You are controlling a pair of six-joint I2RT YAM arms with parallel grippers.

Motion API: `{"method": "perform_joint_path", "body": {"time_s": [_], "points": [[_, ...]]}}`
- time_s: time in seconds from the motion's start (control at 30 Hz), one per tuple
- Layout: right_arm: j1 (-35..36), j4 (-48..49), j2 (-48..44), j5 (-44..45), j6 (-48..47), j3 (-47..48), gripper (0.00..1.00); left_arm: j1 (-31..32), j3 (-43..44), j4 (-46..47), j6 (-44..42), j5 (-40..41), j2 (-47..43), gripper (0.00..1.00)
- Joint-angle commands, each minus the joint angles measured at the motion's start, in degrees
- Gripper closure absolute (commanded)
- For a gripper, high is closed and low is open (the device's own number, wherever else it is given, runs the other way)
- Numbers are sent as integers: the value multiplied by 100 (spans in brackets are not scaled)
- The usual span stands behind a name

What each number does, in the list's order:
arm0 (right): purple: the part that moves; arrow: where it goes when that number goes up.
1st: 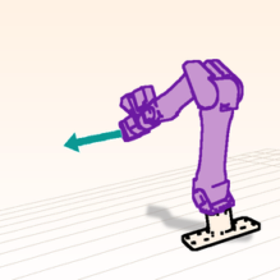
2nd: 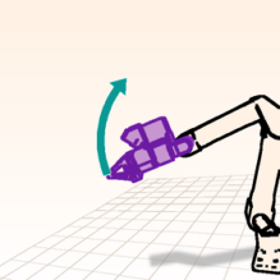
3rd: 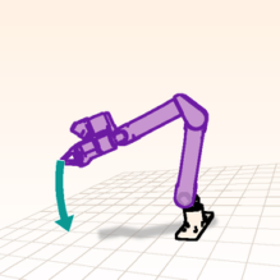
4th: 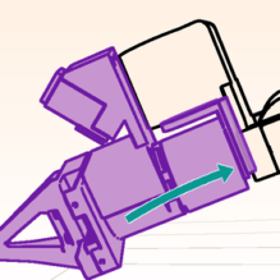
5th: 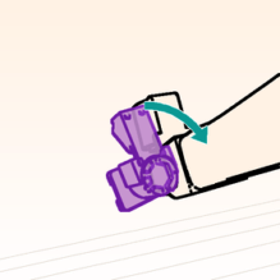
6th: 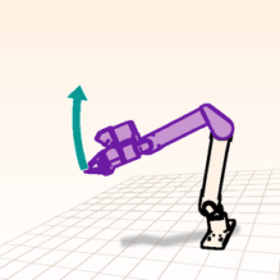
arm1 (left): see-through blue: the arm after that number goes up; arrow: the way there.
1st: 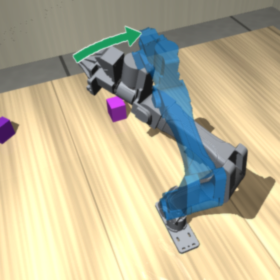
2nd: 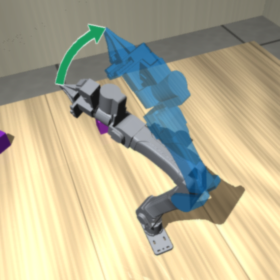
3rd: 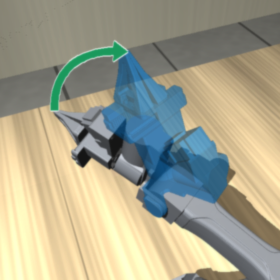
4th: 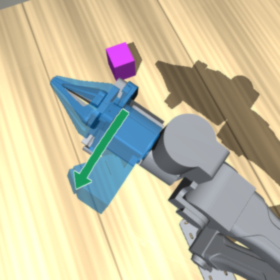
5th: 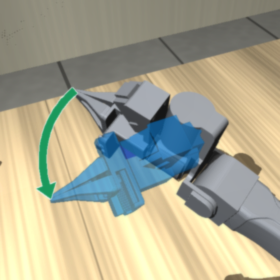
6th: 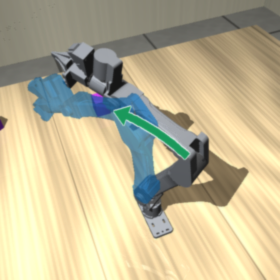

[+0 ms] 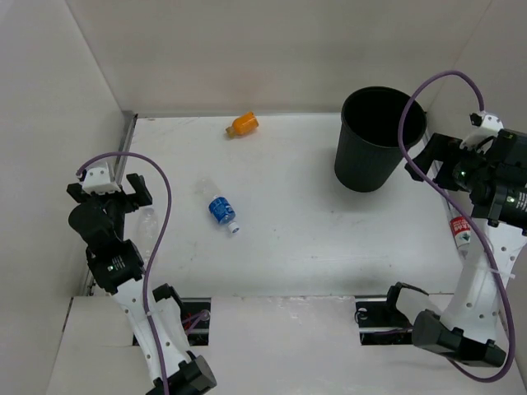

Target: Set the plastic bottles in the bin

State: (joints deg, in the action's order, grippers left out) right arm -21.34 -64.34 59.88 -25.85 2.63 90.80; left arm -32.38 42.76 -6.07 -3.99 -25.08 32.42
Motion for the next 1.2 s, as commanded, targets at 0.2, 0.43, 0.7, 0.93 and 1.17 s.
{"method": "perform_joint_path", "body": {"time_s": [0.2,0.43,0.7,0.93,1.17], "points": [[284,114,-415,458,-105,-353,0,-54,110,150,3,-120,88,0],[390,123,-573,650,-569,-721,0,104,162,-184,-198,-120,465,0],[838,360,-1223,1855,-1519,-1319,0,1377,1022,-686,-1603,381,2178,0],[873,19,-1505,2004,-1811,-1469,0,2608,2145,-403,-2334,-5,3978,0],[688,-492,-1786,1917,-1784,-1644,0,3662,3808,-1677,-1756,871,5694,0]]}}
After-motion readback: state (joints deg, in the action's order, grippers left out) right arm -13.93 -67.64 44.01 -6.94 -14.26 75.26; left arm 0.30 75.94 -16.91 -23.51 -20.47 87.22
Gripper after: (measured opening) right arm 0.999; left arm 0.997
